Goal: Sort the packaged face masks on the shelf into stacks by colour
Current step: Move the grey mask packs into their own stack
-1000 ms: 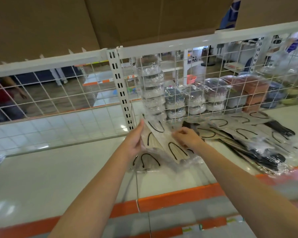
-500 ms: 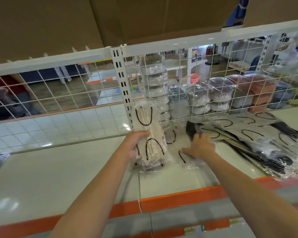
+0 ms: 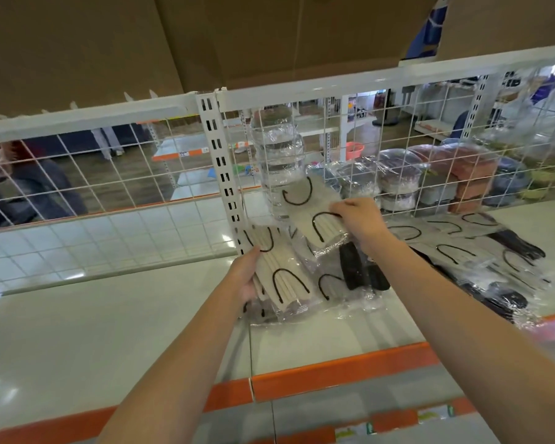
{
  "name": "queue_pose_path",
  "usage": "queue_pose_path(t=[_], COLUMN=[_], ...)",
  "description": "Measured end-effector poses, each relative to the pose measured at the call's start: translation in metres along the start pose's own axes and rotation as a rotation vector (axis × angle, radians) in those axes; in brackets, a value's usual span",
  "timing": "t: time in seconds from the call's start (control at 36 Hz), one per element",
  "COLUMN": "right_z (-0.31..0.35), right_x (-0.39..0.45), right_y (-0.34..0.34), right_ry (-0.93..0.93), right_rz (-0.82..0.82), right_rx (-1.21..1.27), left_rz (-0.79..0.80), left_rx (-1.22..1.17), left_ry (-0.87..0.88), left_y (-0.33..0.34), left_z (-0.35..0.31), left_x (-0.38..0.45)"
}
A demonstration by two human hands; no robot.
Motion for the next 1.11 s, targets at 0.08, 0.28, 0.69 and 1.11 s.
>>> queue_pose_path(t=[0.08,0.28,0.69,1.11], right_z=[-0.004,-0.042,0.002,-0.095], right_x=[0.003,0.008,-0.020,0.002], right_y=[0.002,-0.012,0.037,0.018], right_ry=[0.002,0.005,-0.144,0.098], right_rz=[-0.029,-0.031,0.244,0.300], right_rx=[0.052,-0.607,-0.037,-0.981], left_rz=[0.004,-0.056,0.242,-0.093], left_rx=[-0.019,-0.073,-0.222,0.107], left_ry=[0.028,0.023,-0.010,0.114], left_y=[0.006,-0.006,0.038,-0.020], left_z=[-0.005,-0.010,-0.012,-0.033], left_x=[0.001,0.001,-0.008,-0.022])
Point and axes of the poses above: each hand's wrist, its own x-axis towards the middle knuckle, its own y-axis out of the palm, z = x × y, the point moved 8 cm from there along x, towards the middle knuckle, and after that the axes turned 5 degrees about -x, right-handed, at the moved point
